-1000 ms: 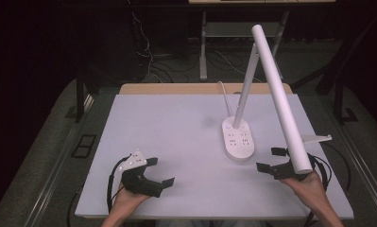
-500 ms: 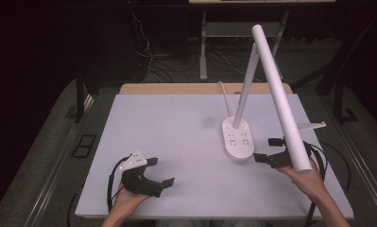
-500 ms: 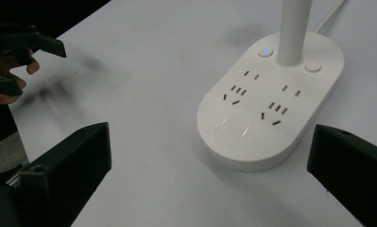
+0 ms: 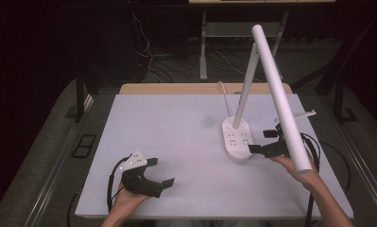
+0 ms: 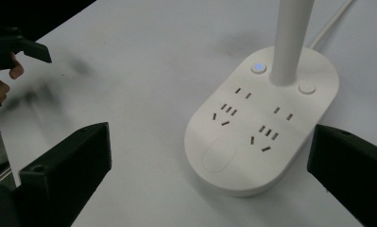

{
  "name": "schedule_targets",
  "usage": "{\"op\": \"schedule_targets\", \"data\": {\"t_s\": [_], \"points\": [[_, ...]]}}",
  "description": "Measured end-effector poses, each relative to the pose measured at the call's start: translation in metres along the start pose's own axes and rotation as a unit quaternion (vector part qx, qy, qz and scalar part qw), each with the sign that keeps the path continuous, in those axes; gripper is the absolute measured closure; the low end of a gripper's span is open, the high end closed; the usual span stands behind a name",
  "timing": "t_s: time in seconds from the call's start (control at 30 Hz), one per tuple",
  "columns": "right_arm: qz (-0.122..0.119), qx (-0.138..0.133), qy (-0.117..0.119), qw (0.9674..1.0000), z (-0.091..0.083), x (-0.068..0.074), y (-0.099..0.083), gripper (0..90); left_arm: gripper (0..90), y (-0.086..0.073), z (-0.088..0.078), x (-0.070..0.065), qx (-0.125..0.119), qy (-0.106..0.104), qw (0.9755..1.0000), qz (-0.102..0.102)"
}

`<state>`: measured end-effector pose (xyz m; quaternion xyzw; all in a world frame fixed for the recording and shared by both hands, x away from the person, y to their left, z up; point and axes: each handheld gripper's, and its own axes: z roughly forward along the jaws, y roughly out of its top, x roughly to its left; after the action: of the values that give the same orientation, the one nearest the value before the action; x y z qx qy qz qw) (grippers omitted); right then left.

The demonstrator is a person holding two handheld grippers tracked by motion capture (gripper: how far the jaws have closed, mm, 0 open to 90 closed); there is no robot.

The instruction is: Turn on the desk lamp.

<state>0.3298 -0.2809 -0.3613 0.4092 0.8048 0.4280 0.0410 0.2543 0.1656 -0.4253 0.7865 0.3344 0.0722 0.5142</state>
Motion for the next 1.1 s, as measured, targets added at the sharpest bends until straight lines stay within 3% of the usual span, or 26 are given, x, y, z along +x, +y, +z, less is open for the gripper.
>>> {"op": "schedule_targets", "data": {"t_s": [0.83,0.9,0.97,1.0,1.1], "points": [[0.014,0.008,-0.011,0.9998,0.021,-0.035,0.026,0.3,0.0,0.000,-0.001,-0.001,-0.001,0.002,1.0000,0.000],[0.011,0.007,-0.011,0.9998,0.022,-0.039,0.027,6.4,0.0,0.000,-0.001,-0.001,0.001,0.002,1.0000,0.000],[0.012,0.005,-0.011,0.9999,0.022,-0.041,0.028,6.6,0.0,0.000,-0.001,-0.001,0.001,0.002,1.0000,0.000],[0.016,0.008,-0.011,0.9998,0.024,-0.045,0.030,14.8,0.0,0.000,-0.001,-0.001,0.000,0.003,1.0000,0.000],[0.013,0.001,-0.006,0.9999,0.024,-0.051,0.033,22.7,0.0,0.000,-0.001,0.000,-0.002,0.002,1.0000,0.000]]}}
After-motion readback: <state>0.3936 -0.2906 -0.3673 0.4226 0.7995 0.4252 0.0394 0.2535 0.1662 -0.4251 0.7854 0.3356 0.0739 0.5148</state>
